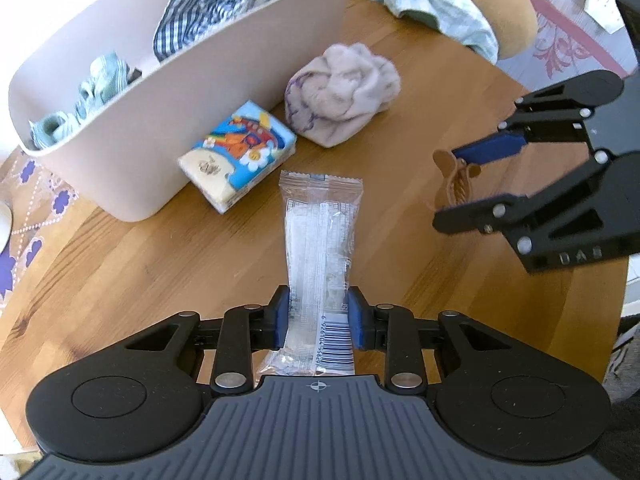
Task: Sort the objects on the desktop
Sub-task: 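Lift the plastic bag and claw clip and carry both over the basket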
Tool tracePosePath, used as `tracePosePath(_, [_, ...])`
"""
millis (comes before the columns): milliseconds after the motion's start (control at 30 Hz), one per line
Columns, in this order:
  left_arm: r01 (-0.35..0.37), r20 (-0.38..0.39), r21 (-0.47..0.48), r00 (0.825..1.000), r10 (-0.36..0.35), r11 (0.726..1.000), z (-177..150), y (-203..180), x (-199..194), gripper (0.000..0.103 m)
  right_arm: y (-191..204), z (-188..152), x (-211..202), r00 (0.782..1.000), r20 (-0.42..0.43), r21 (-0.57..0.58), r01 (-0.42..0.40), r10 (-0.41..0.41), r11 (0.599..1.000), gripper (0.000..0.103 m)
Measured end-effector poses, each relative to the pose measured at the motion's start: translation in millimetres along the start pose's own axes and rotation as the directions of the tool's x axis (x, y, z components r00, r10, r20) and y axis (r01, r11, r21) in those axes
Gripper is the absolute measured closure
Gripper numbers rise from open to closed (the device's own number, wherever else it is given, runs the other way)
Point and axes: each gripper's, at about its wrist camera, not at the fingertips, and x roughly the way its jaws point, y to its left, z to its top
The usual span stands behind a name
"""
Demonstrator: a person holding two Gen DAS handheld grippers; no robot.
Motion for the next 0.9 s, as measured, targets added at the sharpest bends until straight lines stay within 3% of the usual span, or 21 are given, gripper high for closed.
tracePosePath(533, [-0.015, 0.126, -0.061, 0.992, 0.023, 0.998, 15.7, -24.2, -68.0, 0.073, -53.5, 10.9, -54.1, 0.984, 0.179, -0.039, -0.005, 0.012, 0.999, 0.055])
tracePosePath(900, [-0.090, 0.270, -0.133, 0.955, 0.123, 0.987, 50.8, -4.8, -111.6, 0.073, -79.9, 61.4, -72.9, 0.953, 0.303, -0.103, 0.037, -0.005, 0.994, 0.055])
